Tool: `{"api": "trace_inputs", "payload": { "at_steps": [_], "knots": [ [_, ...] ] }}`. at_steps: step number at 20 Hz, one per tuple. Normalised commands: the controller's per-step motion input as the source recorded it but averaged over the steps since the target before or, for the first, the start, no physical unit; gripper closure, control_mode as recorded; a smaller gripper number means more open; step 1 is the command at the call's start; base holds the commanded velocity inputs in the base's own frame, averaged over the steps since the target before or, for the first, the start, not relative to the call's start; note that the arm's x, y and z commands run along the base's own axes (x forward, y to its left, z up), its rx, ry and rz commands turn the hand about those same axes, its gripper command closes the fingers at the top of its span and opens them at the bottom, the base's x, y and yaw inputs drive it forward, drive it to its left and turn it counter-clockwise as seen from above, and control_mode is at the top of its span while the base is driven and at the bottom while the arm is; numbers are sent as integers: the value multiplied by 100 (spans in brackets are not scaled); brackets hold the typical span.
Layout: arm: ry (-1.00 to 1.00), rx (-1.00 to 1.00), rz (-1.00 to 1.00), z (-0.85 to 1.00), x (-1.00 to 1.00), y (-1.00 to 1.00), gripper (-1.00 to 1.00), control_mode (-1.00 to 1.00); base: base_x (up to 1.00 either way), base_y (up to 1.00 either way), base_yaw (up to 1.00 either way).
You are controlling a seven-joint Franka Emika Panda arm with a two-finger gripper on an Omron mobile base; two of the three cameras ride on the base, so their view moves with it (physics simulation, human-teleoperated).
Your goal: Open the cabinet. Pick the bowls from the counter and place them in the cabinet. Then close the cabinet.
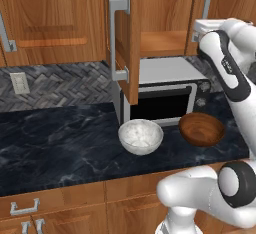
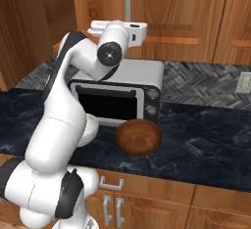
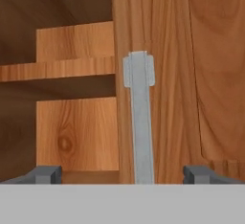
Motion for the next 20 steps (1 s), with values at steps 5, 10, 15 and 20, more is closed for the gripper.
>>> {"api": "trace_inputs", "payload": {
  "at_steps": [5,10,15,20],
  "knots": [
    [0,0,4,0,58,-9,-100,-100,0,0,0],
    [0,0,3,0,58,-8,-100,-100,0,0,0],
    [0,0,3,0,60,-8,-100,-100,0,0,0],
    [0,0,3,0,61,-7,-100,-100,0,0,0]
  ]
}}
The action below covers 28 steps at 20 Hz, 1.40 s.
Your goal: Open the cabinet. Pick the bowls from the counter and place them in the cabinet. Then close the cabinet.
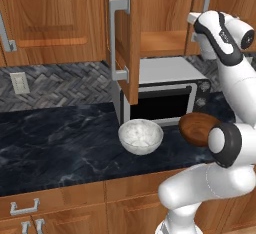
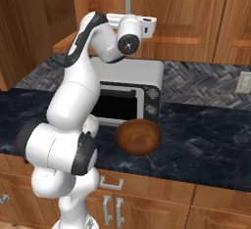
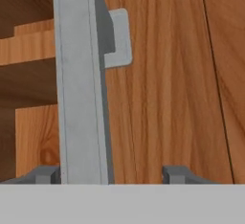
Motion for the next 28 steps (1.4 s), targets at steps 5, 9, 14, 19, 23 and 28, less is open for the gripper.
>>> {"api": "trace_inputs", "payload": {
  "at_steps": [5,9,14,19,23,28],
  "knots": [
    [1,0,1,-1,52,1,100,-100,0,0,0],
    [2,0,0,0,11,0,100,-100,0,0,0],
    [3,0,0,13,-11,0,100,-100,0,0,0],
    [9,-2,0,31,-35,-3,100,-100,0,0,0],
    [7,0,0,23,-54,-25,100,-100,0,0,0],
    [2,0,-1,21,-67,-52,100,-100,0,0,0]
  ]
}}
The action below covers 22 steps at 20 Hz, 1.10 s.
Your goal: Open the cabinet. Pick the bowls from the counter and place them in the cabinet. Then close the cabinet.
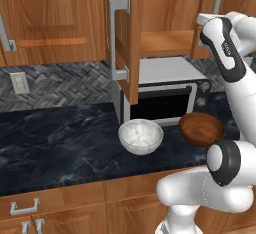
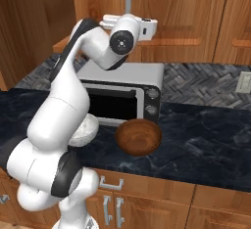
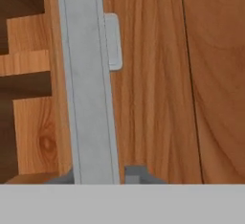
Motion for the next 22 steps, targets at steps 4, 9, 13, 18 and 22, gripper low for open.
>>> {"api": "trace_inputs", "payload": {
  "at_steps": [4,9,13,18,22],
  "knots": [
    [0,0,-1,21,-79,-81,100,-100,0,0,0],
    [0,0,0,12,-78,-89,100,-100,0,0,0],
    [0,0,0,6,-73,-85,100,-100,0,0,0],
    [0,0,0,6,-67,-86,100,-100,0,0,0],
    [0,0,0,3,-51,-74,100,-100,0,0,0]
  ]
}}
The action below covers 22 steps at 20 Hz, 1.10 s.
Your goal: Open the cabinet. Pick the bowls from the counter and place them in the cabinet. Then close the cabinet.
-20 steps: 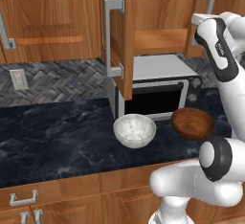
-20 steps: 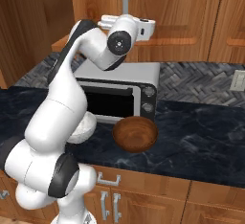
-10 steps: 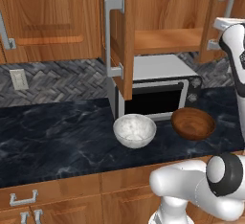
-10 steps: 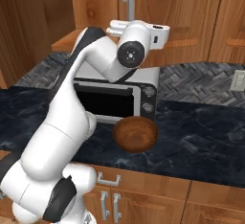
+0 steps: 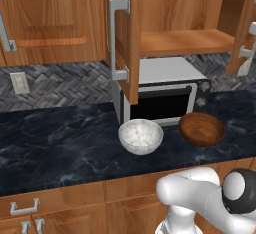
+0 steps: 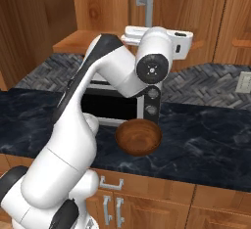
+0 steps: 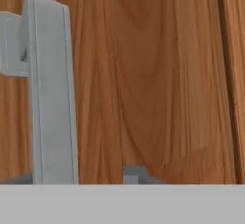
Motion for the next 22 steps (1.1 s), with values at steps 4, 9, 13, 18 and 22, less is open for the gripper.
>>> {"api": "trace_inputs", "payload": {
  "at_steps": [4,9,13,18,22],
  "knots": [
    [0,0,0,0,-37,-63,100,-100,0,0,0],
    [0,0,1,0,-19,-39,-100,-100,0,0,0],
    [0,0,0,0,3,1,-100,-100,0,0,0],
    [-5,0,-1,0,-63,-3,-100,-100,0,0,0],
    [-21,-6,0,8,-100,0,-100,-100,0,0,0]
  ]
}}
